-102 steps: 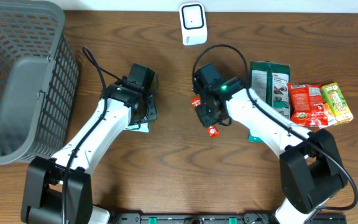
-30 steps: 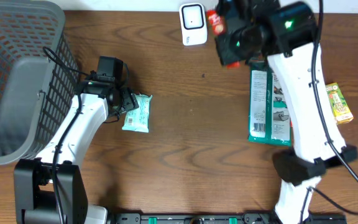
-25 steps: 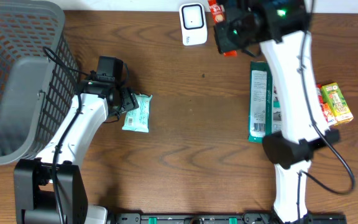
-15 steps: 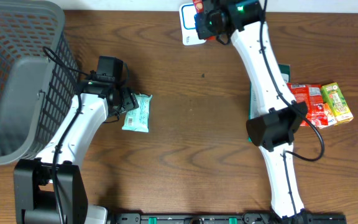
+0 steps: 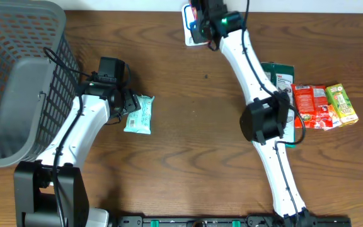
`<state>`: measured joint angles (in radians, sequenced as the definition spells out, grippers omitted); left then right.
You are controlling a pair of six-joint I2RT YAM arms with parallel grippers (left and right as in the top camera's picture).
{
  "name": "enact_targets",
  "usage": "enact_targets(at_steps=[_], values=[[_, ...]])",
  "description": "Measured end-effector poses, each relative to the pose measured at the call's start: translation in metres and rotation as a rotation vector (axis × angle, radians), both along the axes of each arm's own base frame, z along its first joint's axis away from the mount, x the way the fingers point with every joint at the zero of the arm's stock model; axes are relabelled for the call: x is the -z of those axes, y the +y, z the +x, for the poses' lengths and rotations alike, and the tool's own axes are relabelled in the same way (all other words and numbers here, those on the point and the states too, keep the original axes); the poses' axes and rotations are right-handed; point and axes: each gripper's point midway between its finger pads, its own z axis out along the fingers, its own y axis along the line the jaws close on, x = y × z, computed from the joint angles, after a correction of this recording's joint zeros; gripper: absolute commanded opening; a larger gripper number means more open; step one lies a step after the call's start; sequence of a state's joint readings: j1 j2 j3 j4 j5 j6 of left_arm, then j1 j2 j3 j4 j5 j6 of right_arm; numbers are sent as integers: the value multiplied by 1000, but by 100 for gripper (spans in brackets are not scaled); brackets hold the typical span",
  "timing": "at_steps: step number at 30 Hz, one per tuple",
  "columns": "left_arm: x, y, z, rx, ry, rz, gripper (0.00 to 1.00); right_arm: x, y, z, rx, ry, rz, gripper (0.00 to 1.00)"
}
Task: Scan the item barcode
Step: 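Lift the Nescafe stick to the white scanner with the right gripper, then carry the stick right and drop it onto the gloves pack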
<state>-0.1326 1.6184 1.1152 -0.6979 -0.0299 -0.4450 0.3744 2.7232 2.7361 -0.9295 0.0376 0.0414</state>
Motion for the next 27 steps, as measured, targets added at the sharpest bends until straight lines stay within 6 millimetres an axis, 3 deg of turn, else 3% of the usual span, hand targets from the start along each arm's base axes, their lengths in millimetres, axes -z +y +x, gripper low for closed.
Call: enact_targets(at_steps=[3, 10, 17, 24, 27], values=[[0, 0, 0, 0, 0, 0, 84, 14, 0, 1, 3, 15, -3, 1], [0, 0, 0, 0, 0, 0, 84, 11, 2, 5, 5, 13, 56, 1], [0, 0, 0, 0, 0, 0, 84, 11, -10, 9, 18, 45, 129, 1], [0, 0, 0, 0, 0, 0, 84, 15, -25, -19, 17, 186, 139, 1], [0, 0, 0, 0, 0, 0, 84, -20, -33, -46, 2, 235, 119, 1]])
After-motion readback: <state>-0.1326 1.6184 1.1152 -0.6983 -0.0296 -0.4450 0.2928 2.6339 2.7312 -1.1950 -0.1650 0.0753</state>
